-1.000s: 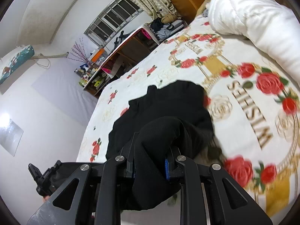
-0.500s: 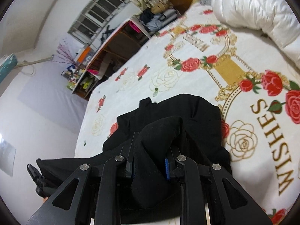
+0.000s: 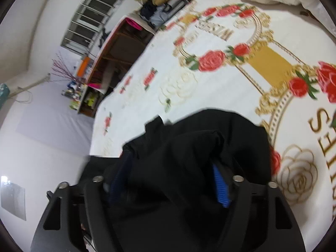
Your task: Fold large clothes
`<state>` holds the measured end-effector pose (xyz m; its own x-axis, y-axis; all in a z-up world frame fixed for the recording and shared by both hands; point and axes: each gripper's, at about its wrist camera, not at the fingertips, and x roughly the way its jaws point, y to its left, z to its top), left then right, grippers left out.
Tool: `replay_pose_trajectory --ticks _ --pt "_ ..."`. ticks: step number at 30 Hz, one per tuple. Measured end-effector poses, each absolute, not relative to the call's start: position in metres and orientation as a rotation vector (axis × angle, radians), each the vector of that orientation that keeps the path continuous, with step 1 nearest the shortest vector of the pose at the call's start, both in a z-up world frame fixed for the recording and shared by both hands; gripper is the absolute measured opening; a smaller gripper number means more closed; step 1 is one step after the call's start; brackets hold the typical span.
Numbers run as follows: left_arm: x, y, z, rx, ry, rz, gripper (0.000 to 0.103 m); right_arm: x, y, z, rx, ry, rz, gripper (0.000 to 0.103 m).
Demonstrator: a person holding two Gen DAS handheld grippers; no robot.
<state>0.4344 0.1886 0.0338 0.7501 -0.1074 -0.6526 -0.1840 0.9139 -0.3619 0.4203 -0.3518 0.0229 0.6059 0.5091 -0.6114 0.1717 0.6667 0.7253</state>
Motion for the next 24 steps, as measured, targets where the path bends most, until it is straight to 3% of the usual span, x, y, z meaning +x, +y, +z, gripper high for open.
replay_pose_trajectory --ticks 2,4,9,16,23,24 --pt "0.431 0.196 0.04 -0.429 0.694 0.049 0.047 0.421 -0.355 0.031 0.832 0.879 0.223 0.076" --pt "0.426 0.205 0.048 -0.448 0.651 0.055 0.061 0.419 -0.361 0.041 0.81 0.818 0.219 0.076" --pt "0.422 0.214 0.044 -0.456 0.654 0.046 0.067 0.418 -0.359 0.039 0.733 0.81 0.203 0.076" --pt "0.44 0.196 -0.024 -0.428 0.874 -0.016 0.068 0.43 -0.355 -0.007 0.629 0.927 0.156 0.076" --pt "0.461 0.172 -0.062 -0.399 0.967 -0.096 0.068 0.452 -0.35 -0.028 0.54 0.995 0.203 0.076" --pt "0.462 0.169 -0.065 -0.392 0.969 -0.098 0.068 0.453 -0.348 -0.029 0.527 0.997 0.201 0.066"
